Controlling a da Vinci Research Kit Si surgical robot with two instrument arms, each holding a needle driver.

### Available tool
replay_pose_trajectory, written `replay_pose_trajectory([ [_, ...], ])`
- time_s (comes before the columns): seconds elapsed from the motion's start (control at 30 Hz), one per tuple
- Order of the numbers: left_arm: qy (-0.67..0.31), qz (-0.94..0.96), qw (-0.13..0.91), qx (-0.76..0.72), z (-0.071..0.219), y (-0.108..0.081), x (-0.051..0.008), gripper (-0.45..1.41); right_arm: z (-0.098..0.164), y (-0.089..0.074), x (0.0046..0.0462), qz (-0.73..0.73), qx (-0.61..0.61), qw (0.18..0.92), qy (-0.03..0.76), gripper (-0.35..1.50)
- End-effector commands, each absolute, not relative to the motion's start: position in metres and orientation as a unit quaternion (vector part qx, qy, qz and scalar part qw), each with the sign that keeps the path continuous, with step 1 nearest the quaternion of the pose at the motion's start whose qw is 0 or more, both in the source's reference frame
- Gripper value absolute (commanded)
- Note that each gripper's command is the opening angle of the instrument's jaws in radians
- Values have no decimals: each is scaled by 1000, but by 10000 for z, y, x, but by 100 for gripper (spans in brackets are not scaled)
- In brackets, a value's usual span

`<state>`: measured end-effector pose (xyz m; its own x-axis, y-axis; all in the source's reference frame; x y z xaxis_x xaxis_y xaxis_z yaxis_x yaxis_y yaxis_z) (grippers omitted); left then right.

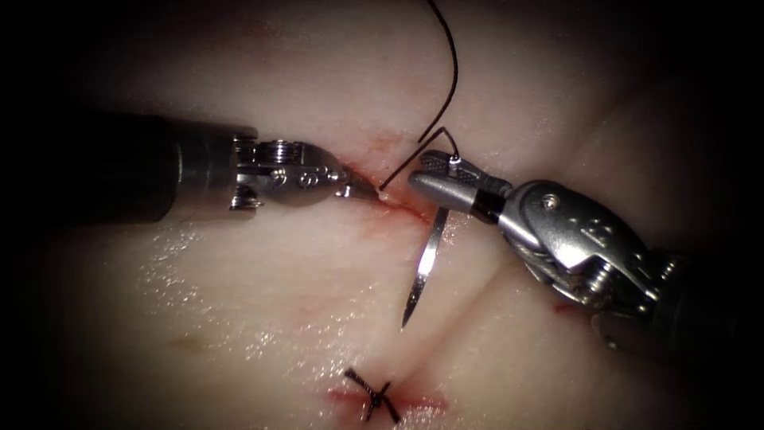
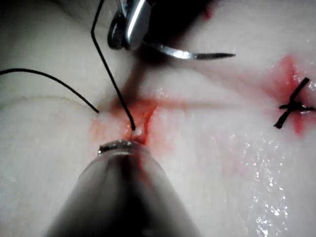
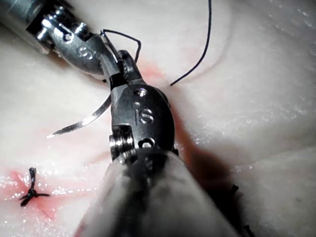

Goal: Wound Closure

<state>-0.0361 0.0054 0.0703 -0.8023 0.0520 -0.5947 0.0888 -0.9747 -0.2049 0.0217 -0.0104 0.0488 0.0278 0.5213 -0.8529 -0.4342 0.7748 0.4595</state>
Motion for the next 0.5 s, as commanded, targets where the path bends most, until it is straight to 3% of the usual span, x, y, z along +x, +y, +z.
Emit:
replay_pose_trajectory([
  [0.03,115,-944,11,310,710,61,-369,-45,494,-107,225,332,35,716,613,-35],
  [0.5,167,-957,71,227,729,48,-370,-45,510,-96,227,279,-46,731,621,-35],
])
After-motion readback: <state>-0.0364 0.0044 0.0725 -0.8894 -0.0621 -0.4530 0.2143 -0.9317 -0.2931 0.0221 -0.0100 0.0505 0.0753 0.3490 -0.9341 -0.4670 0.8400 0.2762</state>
